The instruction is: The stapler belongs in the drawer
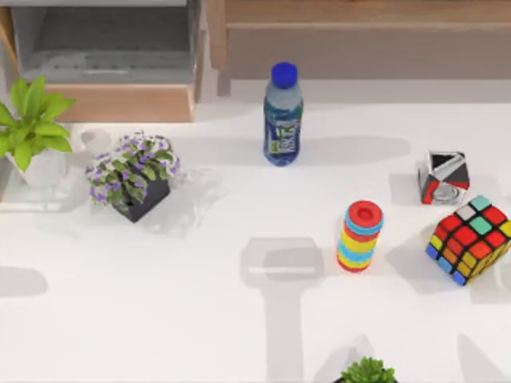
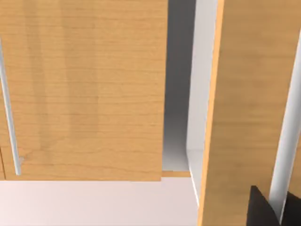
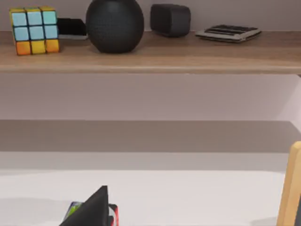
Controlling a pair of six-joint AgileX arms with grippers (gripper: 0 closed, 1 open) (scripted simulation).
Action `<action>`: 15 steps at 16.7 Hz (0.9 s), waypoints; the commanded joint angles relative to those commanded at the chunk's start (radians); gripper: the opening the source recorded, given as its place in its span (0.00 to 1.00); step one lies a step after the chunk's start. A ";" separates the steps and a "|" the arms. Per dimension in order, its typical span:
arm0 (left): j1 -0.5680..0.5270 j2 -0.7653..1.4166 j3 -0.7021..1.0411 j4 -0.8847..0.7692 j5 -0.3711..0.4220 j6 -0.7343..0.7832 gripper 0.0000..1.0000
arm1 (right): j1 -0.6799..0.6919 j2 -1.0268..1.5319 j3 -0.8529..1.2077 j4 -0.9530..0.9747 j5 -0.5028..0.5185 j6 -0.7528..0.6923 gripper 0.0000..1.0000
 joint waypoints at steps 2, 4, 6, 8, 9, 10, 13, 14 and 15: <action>-0.026 0.018 0.036 -0.024 -0.026 0.001 0.00 | 0.000 0.000 0.000 0.000 0.000 0.000 1.00; -0.052 0.040 0.092 -0.053 -0.052 -0.002 0.00 | 0.000 0.000 0.000 0.000 0.000 0.000 1.00; -0.078 0.059 0.164 -0.081 -0.078 -0.004 0.00 | 0.000 0.000 0.000 0.000 0.000 0.000 1.00; -0.109 0.083 0.207 -0.114 -0.110 -0.005 0.00 | 0.000 0.000 0.000 0.000 0.000 0.000 1.00; -0.118 0.089 0.215 -0.121 -0.117 -0.006 0.00 | 0.000 0.000 0.000 0.000 0.000 0.000 1.00; -0.118 0.089 0.216 -0.121 -0.118 -0.006 0.00 | 0.000 0.000 0.000 0.000 0.000 0.000 1.00; -0.114 0.092 0.213 -0.125 -0.116 -0.007 0.00 | 0.000 0.000 0.000 0.000 0.000 0.000 1.00; -0.120 0.099 0.227 -0.132 -0.120 -0.006 0.00 | 0.000 0.000 0.000 0.000 0.000 0.000 1.00; -0.129 0.109 0.252 -0.143 -0.129 -0.005 0.00 | 0.000 0.000 0.000 0.000 0.000 0.000 1.00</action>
